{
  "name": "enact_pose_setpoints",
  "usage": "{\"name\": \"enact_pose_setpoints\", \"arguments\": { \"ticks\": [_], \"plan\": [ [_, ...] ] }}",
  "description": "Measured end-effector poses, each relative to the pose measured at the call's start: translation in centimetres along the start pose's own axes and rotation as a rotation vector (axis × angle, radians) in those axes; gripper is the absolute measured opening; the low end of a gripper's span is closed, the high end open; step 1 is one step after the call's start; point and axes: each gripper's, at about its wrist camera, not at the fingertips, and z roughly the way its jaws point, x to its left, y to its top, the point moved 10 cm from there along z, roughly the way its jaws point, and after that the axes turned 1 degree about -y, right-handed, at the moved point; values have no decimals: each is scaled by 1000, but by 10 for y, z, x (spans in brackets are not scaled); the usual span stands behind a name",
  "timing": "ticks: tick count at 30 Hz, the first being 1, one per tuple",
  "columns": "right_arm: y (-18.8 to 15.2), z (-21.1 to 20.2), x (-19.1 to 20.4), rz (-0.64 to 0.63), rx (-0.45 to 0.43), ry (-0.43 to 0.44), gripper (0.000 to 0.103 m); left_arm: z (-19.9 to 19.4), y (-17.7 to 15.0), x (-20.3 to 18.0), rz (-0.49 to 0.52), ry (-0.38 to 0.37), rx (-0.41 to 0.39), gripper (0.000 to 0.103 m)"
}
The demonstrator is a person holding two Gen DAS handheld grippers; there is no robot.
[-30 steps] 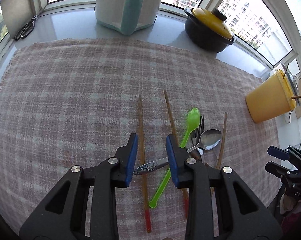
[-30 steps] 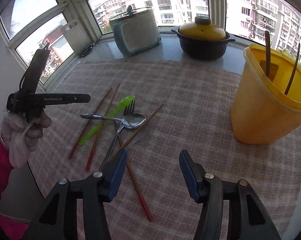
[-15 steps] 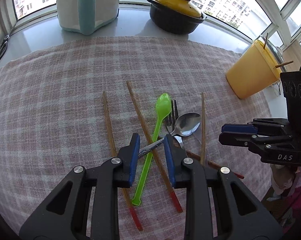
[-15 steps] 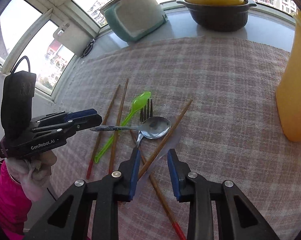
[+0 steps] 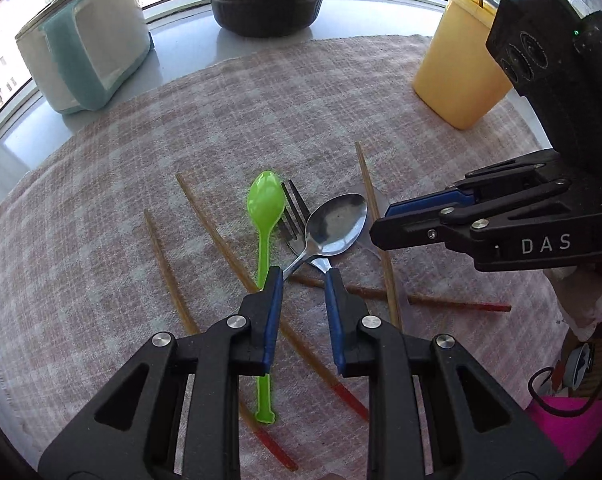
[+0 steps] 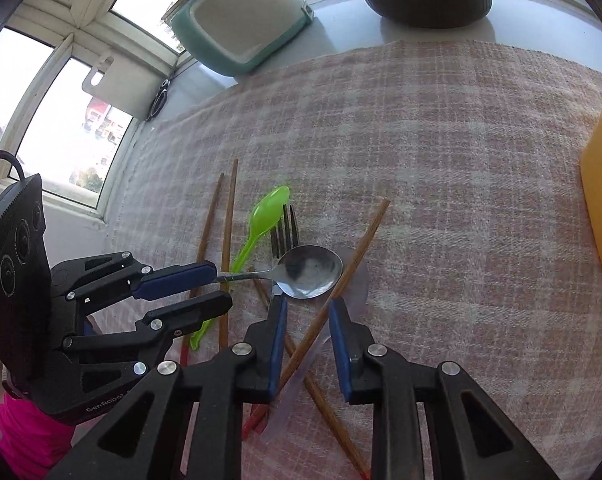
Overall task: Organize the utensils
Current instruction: 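Close the left tool on the metal spoon handle while the right tool grasps a wooden chopstick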
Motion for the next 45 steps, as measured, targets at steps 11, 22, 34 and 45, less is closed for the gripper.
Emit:
{"name": "enact_pose_setpoints", "arguments": {
  "ticks": [11,22,34,45],
  "plan": [
    [4,6,-8,38,2,2,24,17,-1,0,79,54,48,20],
    [2,4,-12,48,8,3,24,24,-2,7,99,58,77,20],
    [6,12,-15,57,24,-25,24,24,-2,16,54,72,77,11],
    [7,13,-17,33,20,-86,9,23,3,8,74,65,73,16]
  ]
}}
